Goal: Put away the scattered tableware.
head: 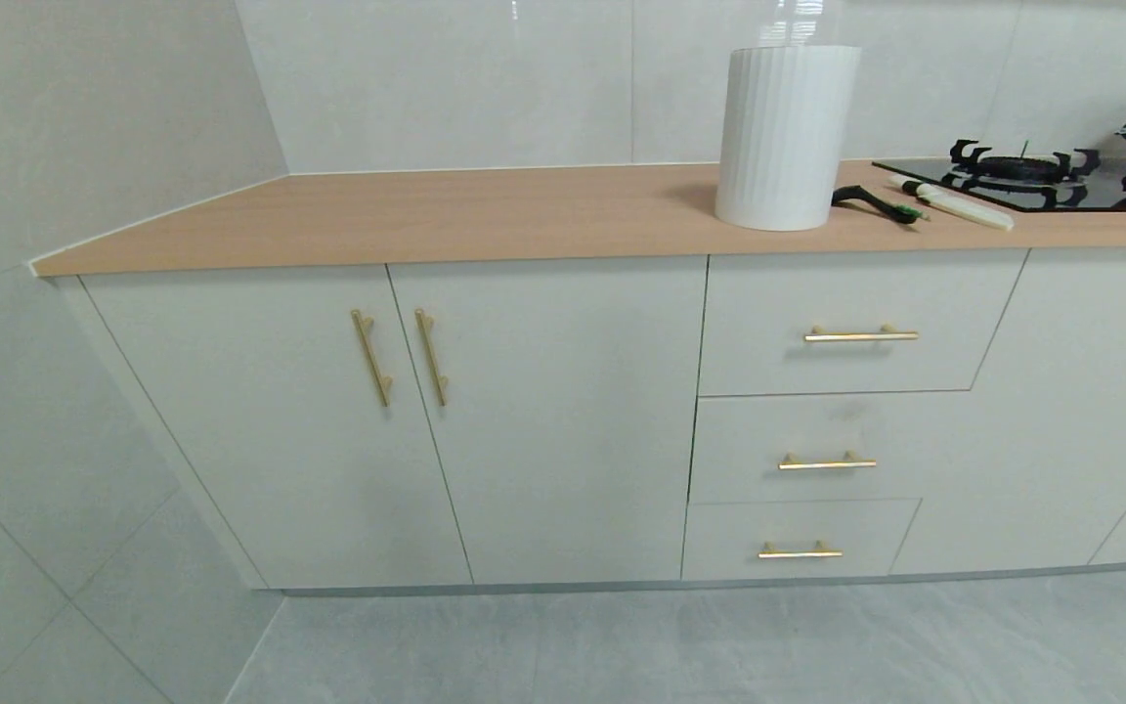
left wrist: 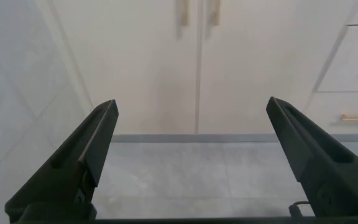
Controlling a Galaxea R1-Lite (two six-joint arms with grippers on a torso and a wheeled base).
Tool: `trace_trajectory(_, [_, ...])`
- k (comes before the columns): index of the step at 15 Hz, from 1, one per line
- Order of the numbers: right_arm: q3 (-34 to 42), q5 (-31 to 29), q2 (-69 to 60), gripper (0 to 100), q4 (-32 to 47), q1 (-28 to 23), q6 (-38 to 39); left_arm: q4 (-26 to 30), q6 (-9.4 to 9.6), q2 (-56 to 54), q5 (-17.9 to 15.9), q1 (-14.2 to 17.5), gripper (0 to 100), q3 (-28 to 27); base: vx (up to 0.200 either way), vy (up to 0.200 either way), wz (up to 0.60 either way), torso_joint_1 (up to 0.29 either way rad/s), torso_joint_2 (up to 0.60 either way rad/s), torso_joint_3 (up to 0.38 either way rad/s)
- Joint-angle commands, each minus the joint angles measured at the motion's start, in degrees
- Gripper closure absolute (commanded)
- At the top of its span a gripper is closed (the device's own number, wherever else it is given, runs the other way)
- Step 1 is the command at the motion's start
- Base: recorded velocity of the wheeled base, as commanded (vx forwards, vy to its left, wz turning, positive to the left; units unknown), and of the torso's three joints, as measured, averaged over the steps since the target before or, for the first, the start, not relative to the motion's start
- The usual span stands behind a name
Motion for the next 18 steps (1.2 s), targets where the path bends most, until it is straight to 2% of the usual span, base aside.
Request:
trace_trajectory(1, [0.00,0.03,0.11,0,-0.01,-0.04,0.00,0.04,-0.16,0.01,0.07,-0.02,0,0.01,0.000,0.000,0.00,0.000,0.00,0.000])
trace_trajectory(7, [0.00,0.03,0.11,0,-0.01,-0.04,0.00,0.04,-0.25,0.01,0.07,-0.02,0,0.01,0.000,0.000,0.00,0.000,0.00,0.000])
trace_trajectory(13, [0.00,0.03,0.11,0,-0.01,-0.04,0.00,-0.05,-0.25,0.01,0.07,-0.02,0,0.01,0.200,0.000,0.00,0.004,0.00,0.002])
trace_trajectory(18, [0.00,0.03,0.11,0,0.08,-0.04,0.00,-0.05,-0.42,0.01,0.07,-0.02,0,0.01,0.000,0.000,0.00,0.000,0.00,0.000])
